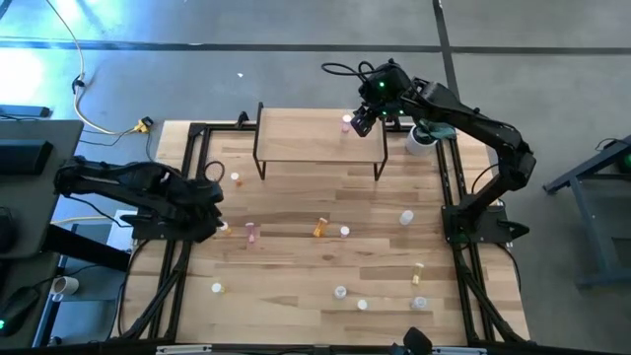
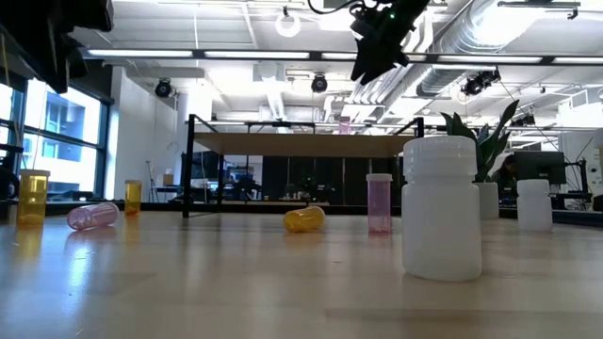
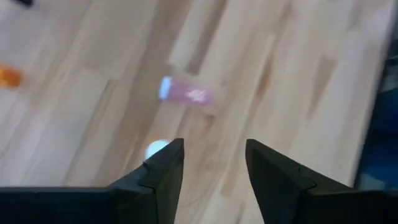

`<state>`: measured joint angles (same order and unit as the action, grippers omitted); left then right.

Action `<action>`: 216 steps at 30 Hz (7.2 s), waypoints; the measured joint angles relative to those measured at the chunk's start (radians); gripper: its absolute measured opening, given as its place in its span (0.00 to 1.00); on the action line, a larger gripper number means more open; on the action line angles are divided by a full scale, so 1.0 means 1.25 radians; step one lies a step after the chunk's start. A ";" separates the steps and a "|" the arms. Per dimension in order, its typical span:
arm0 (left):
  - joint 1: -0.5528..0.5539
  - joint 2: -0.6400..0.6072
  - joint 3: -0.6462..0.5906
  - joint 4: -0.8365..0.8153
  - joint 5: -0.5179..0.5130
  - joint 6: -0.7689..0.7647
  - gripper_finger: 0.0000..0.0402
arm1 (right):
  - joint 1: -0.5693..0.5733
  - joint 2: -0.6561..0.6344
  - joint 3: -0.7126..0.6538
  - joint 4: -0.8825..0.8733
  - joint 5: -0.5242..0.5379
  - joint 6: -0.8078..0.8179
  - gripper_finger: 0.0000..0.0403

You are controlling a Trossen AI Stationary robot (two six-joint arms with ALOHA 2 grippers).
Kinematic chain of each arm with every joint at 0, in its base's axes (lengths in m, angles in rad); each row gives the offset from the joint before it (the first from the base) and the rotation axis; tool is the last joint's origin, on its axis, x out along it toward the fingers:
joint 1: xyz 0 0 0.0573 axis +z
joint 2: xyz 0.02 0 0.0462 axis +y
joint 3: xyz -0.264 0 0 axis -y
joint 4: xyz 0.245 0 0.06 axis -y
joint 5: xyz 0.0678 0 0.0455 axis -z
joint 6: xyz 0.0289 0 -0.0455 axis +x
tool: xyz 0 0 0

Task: Pick and place medicine bottles onto shelf by color
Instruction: Put the bottom left orange pill bottle on the shelf

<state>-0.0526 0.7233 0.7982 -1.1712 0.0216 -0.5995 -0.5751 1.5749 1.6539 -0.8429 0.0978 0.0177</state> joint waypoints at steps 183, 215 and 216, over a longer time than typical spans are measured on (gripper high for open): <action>0.684 0.969 1.025 -0.245 -0.108 0.333 0.28 | -0.075 0.000 0.000 -0.027 0.073 0.042 0.44; 0.695 1.016 1.025 -0.253 -0.125 0.356 0.32 | -0.075 0.000 0.000 -0.032 0.073 0.033 0.44; 0.695 1.016 1.025 -0.251 -0.125 0.355 0.33 | -0.075 0.000 0.000 -0.032 0.073 0.033 0.44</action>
<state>0.8158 1.9938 2.0796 -1.4845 -0.1349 -0.1558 -0.6693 1.5753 1.6543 -0.8825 0.1886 0.0589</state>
